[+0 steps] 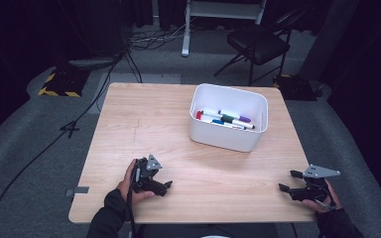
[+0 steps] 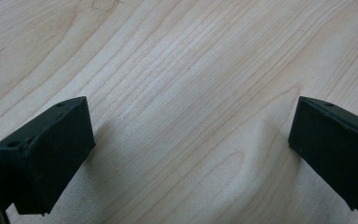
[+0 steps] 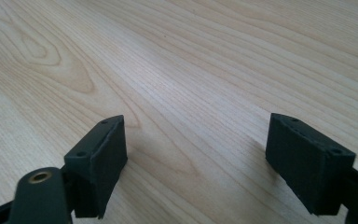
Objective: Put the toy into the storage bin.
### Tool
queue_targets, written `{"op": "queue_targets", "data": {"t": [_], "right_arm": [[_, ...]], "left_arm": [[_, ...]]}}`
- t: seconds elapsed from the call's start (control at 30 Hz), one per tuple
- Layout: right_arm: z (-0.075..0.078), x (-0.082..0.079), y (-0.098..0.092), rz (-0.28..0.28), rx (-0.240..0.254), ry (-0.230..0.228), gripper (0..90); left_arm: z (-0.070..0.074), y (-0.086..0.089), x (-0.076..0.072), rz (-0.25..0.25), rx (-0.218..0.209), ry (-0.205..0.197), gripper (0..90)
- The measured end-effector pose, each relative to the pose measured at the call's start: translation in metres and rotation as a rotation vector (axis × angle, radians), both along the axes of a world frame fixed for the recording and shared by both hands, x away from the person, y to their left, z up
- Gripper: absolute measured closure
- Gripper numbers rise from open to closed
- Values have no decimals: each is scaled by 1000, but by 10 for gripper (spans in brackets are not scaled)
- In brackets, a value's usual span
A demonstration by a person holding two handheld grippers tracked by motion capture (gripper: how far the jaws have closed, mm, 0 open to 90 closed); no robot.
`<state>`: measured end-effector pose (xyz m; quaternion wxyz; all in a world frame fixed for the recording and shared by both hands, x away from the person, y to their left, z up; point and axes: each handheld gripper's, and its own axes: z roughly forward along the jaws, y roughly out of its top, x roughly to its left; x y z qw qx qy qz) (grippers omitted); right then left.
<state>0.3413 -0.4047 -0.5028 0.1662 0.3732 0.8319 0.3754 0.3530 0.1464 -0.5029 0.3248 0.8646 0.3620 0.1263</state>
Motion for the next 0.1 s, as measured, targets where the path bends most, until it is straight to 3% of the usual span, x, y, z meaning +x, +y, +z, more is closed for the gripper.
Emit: {"op": "queue_targets", "data": {"t": [0.1], "right_arm": [[0, 0, 0, 3, -2, -1, 206]], "left_arm": [[0, 0, 0, 0, 0, 0, 2]]}}
